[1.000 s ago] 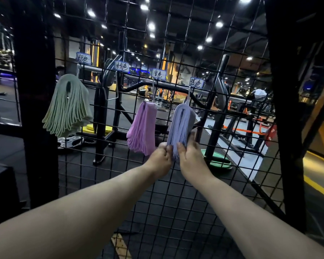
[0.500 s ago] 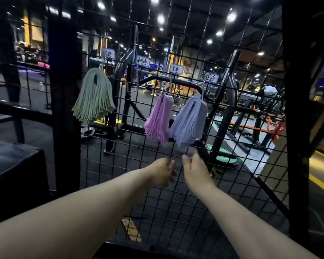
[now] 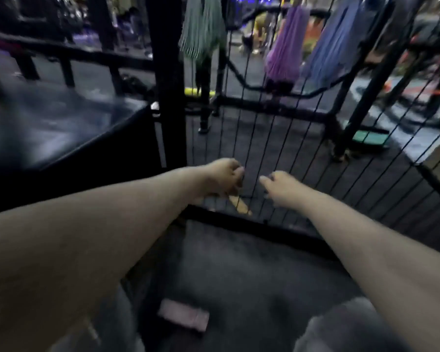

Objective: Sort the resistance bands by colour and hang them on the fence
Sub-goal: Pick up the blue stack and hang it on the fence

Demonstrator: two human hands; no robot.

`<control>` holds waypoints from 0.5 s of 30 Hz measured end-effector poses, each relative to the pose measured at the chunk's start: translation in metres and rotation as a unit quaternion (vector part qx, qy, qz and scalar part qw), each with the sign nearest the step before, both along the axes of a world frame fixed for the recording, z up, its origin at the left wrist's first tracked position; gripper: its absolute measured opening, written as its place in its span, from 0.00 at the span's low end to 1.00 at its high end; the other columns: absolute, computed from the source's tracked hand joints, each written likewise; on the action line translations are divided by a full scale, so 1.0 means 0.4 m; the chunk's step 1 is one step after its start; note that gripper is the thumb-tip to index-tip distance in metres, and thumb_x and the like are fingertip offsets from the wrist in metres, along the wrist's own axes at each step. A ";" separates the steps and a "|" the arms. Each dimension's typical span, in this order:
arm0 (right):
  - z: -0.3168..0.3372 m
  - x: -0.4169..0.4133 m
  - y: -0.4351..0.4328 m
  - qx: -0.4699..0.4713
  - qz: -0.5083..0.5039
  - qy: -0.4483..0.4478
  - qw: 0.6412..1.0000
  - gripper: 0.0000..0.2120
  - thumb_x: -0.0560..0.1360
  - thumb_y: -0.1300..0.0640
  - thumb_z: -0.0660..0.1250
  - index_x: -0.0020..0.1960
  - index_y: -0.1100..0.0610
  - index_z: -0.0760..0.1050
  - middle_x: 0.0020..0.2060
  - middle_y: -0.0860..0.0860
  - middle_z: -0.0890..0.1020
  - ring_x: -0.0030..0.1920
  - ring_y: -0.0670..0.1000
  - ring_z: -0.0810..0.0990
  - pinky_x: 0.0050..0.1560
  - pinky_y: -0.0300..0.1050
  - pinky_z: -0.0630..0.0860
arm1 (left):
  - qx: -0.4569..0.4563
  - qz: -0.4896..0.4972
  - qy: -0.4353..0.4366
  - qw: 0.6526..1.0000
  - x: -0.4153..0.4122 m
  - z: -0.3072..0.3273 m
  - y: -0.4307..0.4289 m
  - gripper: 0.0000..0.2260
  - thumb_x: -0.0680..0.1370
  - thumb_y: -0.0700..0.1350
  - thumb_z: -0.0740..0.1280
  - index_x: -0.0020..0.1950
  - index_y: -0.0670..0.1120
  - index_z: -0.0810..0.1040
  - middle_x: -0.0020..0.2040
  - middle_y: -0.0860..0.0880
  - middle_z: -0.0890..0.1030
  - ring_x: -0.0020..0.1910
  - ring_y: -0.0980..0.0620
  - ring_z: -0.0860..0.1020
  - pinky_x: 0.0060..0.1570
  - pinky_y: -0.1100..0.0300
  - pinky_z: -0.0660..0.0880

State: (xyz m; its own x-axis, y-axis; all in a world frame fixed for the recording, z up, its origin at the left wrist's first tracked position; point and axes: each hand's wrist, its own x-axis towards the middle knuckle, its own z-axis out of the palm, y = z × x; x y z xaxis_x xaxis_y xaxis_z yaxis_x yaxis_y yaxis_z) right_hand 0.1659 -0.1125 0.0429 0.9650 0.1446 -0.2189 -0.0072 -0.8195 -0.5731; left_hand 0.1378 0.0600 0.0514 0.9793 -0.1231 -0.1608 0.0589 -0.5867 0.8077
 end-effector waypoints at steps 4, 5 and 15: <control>-0.155 -0.121 0.075 0.026 0.048 0.102 0.993 0.12 0.83 0.48 0.58 0.58 0.56 0.69 0.54 0.55 0.77 0.49 0.55 0.79 0.38 0.46 0.78 | 0.031 0.017 0.050 0.998 -0.150 -0.139 0.073 0.09 0.84 0.43 0.56 0.55 0.42 0.75 0.48 0.42 0.81 0.38 0.48 0.81 0.34 0.58 0.76; -0.182 -0.138 0.088 0.012 0.065 0.121 0.990 0.11 0.83 0.49 0.59 0.58 0.56 0.70 0.53 0.55 0.79 0.47 0.54 0.80 0.36 0.45 0.77 | 0.046 0.020 0.058 0.997 -0.172 -0.171 0.088 0.10 0.83 0.42 0.56 0.56 0.42 0.76 0.51 0.40 0.82 0.41 0.46 0.81 0.35 0.57 0.77; -0.584 -0.272 0.252 -0.067 0.174 0.249 0.950 0.09 0.80 0.55 0.65 0.51 0.60 0.78 0.45 0.58 0.81 0.46 0.56 0.80 0.45 0.50 0.79 | 0.147 0.018 0.256 0.955 -0.288 -0.618 0.194 0.09 0.80 0.44 0.65 0.55 0.42 0.79 0.44 0.43 0.82 0.41 0.46 0.82 0.44 0.50 0.81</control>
State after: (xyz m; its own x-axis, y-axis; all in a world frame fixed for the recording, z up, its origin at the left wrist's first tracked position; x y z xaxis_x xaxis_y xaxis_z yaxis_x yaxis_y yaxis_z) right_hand 0.0571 -0.0117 -0.1908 0.6365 0.3741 -0.6745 0.0349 -0.8876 -0.4594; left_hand 0.0225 0.1376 -0.1959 0.7657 0.0346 -0.6422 0.4270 -0.7740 0.4675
